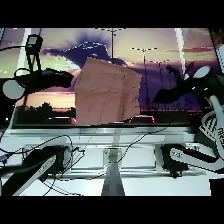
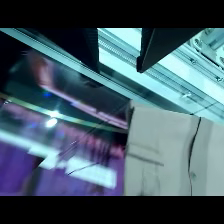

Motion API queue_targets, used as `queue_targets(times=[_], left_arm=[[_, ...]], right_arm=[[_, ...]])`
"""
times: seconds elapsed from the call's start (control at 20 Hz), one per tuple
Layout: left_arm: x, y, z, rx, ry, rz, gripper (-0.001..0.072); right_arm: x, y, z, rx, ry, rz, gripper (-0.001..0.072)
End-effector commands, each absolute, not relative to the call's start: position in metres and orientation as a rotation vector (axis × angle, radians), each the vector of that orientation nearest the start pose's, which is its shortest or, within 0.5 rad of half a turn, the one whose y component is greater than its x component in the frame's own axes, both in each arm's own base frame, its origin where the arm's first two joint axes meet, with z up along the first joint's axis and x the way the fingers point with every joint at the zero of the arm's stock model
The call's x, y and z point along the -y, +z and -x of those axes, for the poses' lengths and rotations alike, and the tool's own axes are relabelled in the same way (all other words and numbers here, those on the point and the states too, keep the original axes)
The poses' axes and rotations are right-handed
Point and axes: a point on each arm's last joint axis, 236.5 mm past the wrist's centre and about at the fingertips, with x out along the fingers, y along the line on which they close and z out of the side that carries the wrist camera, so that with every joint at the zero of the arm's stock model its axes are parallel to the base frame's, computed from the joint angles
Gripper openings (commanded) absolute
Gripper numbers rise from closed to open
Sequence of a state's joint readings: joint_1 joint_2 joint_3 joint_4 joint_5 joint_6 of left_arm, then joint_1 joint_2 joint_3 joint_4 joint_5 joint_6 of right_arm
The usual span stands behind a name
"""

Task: Fold the clothes and pants, and hang the long-sleeved shirts on hangers.

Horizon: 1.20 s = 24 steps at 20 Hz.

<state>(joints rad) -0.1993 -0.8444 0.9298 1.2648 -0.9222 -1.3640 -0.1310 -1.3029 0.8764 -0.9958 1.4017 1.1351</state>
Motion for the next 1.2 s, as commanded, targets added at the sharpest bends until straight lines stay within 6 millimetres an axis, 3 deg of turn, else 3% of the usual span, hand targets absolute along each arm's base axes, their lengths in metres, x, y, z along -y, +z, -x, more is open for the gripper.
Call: queue_targets(times=[0.0,0.05,0.15,0.2,0.3,0.5,0.65,0.8,0.85,0.95,1.0,1.05,1.1,1.15], left_arm=[[0.096,0.08,-0.308,-1.012,-0.379,-0.09,0.0351],[0.077,0.07,-0.298,-1.079,-0.342,-0.138,0.0329],[0.039,0.045,-0.276,-1.218,-0.254,-0.192,0.0327],[0.028,0.03,-0.263,-1.281,-0.243,-0.186,0.0327],[0.013,-0.003,-0.233,-1.407,-0.244,-0.153,0.0327],[0.015,-0.057,-0.179,-1.573,-0.281,0.059,0.0327],[0.038,-0.07,-0.165,-1.588,-0.33,0.243,0.0327],[0.061,-0.08,-0.158,-1.615,-0.394,0.359,0.0327],[0.066,-0.083,-0.156,-1.635,-0.405,0.392,0.0327],[0.074,-0.088,-0.154,-1.664,-0.448,0.431,0.0327],[0.079,-0.09,-0.155,-1.674,-0.475,0.459,0.0327],[0.086,-0.091,-0.156,-1.678,-0.509,0.489,0.0346],[0.092,-0.092,-0.158,-1.674,-0.534,0.518,0.0379],[0.097,-0.093,-0.163,-1.658,-0.557,0.542,0.038]], right_arm=[[-0.115,-0.089,-0.247,-1.611,0.527,-0.427,0.0285],[-0.119,-0.093,-0.245,-1.614,0.507,-0.435,0.0295],[-0.127,-0.101,-0.246,-1.621,0.438,-0.46,0.057],[-0.129,-0.104,-0.248,-1.612,0.421,-0.451,0.0614],[-0.136,-0.105,-0.252,-1.597,0.405,-0.453,0.0523],[-0.155,-0.103,-0.247,-1.608,0.437,-0.454,0.0522],[-0.165,-0.111,-0.243,-1.645,0.442,-0.5,0.0485],[-0.164,-0.123,-0.224,-1.749,0.452,-0.501,0.0469],[-0.166,-0.125,-0.22,-1.775,0.462,-0.513,0.0376],[-0.174,-0.123,-0.218,-1.774,0.52,-0.528,0.0313],[-0.177,-0.122,-0.22,-1.749,0.562,-0.516,0.0248],[-0.178,-0.12,-0.222,-1.733,0.59,-0.497,0.0093],[-0.179,-0.119,-0.223,-1.728,0.603,-0.49,0.002],[-0.18,-0.117,-0.223,-1.724,0.614,-0.488,0.002]])
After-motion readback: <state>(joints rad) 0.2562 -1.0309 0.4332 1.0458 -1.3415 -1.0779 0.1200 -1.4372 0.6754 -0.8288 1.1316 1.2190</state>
